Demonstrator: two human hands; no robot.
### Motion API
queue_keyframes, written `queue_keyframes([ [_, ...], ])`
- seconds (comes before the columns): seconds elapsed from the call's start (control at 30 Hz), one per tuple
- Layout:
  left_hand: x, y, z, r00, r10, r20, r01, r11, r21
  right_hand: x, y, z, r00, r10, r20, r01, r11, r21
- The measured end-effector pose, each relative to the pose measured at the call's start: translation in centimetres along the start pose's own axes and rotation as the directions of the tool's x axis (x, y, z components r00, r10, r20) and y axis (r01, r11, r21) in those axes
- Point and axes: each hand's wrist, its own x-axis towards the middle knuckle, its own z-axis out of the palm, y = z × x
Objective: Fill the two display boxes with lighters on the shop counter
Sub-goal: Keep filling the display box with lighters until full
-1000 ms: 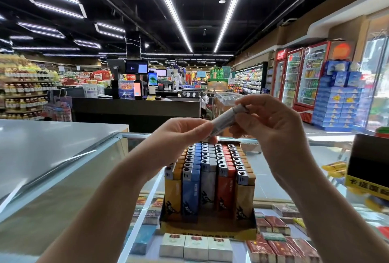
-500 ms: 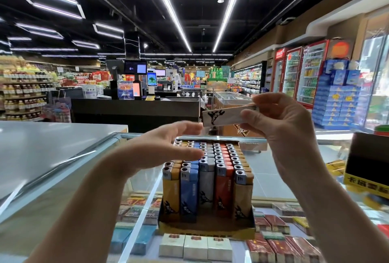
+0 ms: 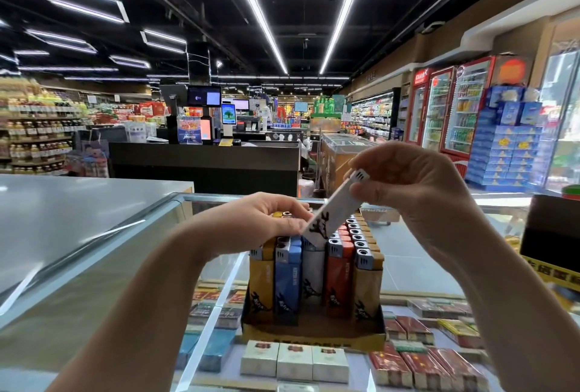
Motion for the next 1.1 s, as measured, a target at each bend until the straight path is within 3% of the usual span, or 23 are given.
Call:
queue_keyframes([
  [0.17,0.1,-0.1,0.0,1.000,0.013,-0.006,-0.013,0.999,-0.030,-0.2,0.2,0.4,0.985,0.005,0.171,0.025,0.985,-0.170],
  [0.27,0.2,-0.2,-0.1,1.000,0.010,-0.005,-0.010,1.000,-0.020,-0.5,1.0,1.6,0.965,0.034,0.259,0.089,0.890,-0.446],
  [0.4,0.1,-0.2,-0.1,1.000,0.014,0.003,-0.014,1.000,0.012,-0.9,1.7,3.2,0.936,0.056,0.349,0.178,0.778,-0.602],
  [0.67,0.1,-0.2,-0.1,1.000,0.018,0.009,-0.018,0.999,0.036,-1.1,1.9,3.7,0.909,0.129,0.396,0.240,0.615,-0.751],
  [0.83,0.3,-0.4,-0.1,1.000,0.017,-0.003,-0.017,1.000,0.025,-0.8,2.0,3.0,0.908,0.165,0.384,0.191,0.653,-0.733],
  [0.9,0.3,-0.4,0.0,1.000,0.027,-0.009,-0.027,0.999,0.028,-0.7,1.9,2.7,0.921,0.154,0.359,0.133,0.741,-0.658],
  [0.97,0.4,-0.3,0.3,0.998,0.040,-0.038,-0.039,0.999,0.022,-0.5,2.0,2.2,0.968,0.063,0.243,0.093,0.809,-0.580],
  [1.03,0.4,-0.4,0.6,0.993,0.065,-0.094,-0.065,0.998,0.001,-0.2,2.6,1.7,0.998,-0.013,0.055,0.042,0.820,-0.571],
  [1.1,0.4,-0.7,0.9,0.981,0.093,-0.169,-0.099,0.995,-0.032,0.0,3.7,1.0,0.993,0.007,-0.121,-0.082,0.772,-0.630],
])
